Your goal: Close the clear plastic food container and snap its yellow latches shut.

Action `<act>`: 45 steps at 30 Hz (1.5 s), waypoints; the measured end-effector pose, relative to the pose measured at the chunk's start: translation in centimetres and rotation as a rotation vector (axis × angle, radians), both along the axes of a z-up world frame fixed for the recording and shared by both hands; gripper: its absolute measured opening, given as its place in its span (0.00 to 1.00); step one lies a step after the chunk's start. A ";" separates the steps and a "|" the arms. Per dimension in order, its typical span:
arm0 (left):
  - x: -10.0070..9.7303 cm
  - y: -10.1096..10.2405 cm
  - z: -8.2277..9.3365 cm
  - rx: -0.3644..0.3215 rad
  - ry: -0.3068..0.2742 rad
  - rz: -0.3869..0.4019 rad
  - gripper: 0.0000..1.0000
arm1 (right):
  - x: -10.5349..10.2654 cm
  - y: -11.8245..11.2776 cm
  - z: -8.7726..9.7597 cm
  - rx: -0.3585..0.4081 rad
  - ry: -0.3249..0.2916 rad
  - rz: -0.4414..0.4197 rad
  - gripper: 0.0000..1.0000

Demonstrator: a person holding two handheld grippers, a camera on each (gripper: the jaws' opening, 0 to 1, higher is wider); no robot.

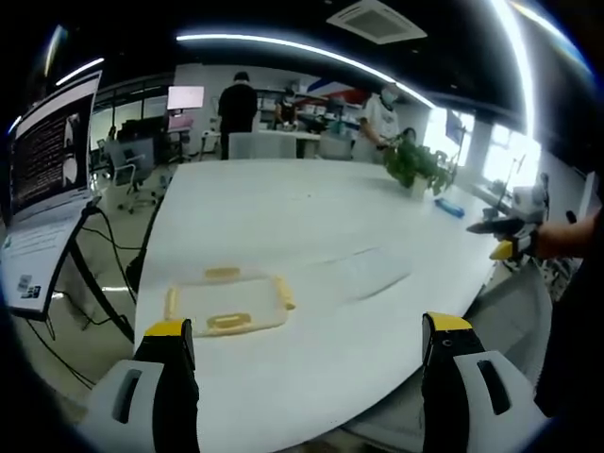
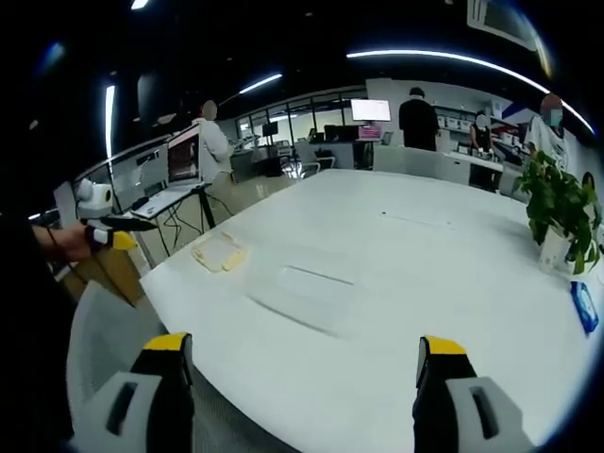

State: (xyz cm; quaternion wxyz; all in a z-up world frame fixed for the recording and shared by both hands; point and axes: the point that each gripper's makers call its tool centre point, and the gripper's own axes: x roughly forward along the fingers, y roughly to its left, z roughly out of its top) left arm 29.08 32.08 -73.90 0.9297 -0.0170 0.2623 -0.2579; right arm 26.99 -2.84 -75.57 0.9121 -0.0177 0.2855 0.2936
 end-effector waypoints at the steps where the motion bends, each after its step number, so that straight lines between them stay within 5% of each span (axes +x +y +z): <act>1: 0.1 0.1 -0.1 0.004 0.000 -0.001 0.99 | 0.0 0.1 -0.1 0.000 0.001 0.000 1.00; 45: 1.7 6.0 -2.8 0.043 0.027 -0.034 0.99 | 3.3 7.3 -0.4 -0.028 -0.039 0.066 0.99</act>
